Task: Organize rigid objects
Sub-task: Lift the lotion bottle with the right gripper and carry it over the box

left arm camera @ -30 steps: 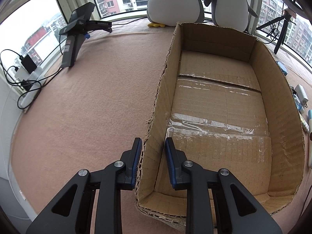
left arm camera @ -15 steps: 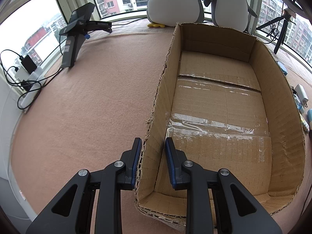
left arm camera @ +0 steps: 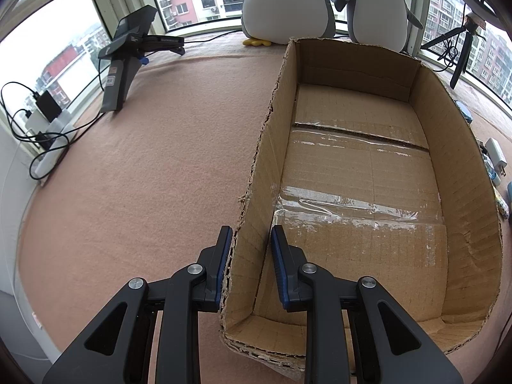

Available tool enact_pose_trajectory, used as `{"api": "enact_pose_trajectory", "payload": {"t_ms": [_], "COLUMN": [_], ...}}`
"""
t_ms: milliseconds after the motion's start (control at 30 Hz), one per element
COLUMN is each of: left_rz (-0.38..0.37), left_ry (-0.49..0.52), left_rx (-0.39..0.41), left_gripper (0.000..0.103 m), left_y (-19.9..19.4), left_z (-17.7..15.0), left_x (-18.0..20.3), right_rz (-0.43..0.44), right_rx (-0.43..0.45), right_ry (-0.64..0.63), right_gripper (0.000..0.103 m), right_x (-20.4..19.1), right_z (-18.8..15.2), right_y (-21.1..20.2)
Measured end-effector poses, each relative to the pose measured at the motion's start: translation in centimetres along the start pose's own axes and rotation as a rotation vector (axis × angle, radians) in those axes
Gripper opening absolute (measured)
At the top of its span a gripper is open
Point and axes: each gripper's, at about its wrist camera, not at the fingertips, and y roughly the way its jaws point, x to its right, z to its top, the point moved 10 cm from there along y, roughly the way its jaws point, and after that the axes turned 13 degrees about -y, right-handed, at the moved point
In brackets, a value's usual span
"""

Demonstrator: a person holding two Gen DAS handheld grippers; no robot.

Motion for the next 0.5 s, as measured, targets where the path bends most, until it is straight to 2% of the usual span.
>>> {"api": "enact_pose_trajectory", "payload": {"t_ms": [267, 500], "left_rz": [0.001, -0.002], "left_ry": [0.001, 0.001], "left_rx": [0.002, 0.003], "left_gripper": [0.023, 0.023], "left_y": [0.0, 0.0], "left_z": [-0.1, 0.0], "left_x": [0.0, 0.0], "right_rz": [0.016, 0.081], "right_rx": [0.046, 0.153], "right_ry": [0.001, -0.064], "right_gripper": [0.043, 0.043], "right_x": [-0.6, -5.1], "right_z": [0.3, 3.6], "right_y": [-2.3, -6.7]}}
